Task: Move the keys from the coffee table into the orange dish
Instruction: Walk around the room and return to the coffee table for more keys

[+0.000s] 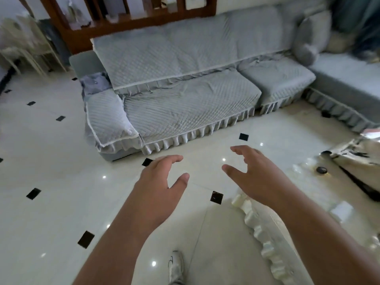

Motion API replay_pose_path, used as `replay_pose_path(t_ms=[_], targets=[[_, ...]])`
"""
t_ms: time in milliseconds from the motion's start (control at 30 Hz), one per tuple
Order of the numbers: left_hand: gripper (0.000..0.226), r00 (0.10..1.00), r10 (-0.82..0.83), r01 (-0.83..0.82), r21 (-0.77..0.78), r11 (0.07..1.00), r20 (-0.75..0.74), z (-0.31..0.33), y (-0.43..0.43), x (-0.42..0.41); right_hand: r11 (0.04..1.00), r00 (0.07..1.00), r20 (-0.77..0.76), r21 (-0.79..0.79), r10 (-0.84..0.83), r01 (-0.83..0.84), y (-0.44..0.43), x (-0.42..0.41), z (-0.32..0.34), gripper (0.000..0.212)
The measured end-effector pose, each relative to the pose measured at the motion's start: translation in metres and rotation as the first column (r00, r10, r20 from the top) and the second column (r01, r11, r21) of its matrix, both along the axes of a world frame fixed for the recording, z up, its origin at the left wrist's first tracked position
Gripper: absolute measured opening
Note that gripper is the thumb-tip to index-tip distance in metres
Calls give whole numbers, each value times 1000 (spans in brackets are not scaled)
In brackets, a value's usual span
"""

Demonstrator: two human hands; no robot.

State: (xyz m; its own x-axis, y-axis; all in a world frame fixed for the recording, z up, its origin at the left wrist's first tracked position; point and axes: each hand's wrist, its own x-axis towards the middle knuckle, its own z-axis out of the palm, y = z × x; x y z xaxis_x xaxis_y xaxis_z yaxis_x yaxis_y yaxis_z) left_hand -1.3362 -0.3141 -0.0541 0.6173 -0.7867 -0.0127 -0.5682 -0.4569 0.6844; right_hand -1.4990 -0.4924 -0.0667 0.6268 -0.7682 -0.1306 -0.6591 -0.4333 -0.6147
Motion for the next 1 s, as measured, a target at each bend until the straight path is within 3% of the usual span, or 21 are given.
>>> replay_pose_path(t_ms=[233, 467, 1000], targets=[[40, 952, -305, 305, -9, 952, 26, 4, -81, 81, 943, 947, 13, -86, -322, 322, -15, 22, 12, 62], [42, 825, -564, 564, 3, 826, 40, 3, -127, 76, 793, 792, -40, -7, -609, 609, -2, -15, -13, 60], [41, 682, -726, 713, 142, 686, 82, 1, -244, 8, 608, 606, 75, 184, -792, 772, -91, -98, -36, 58]])
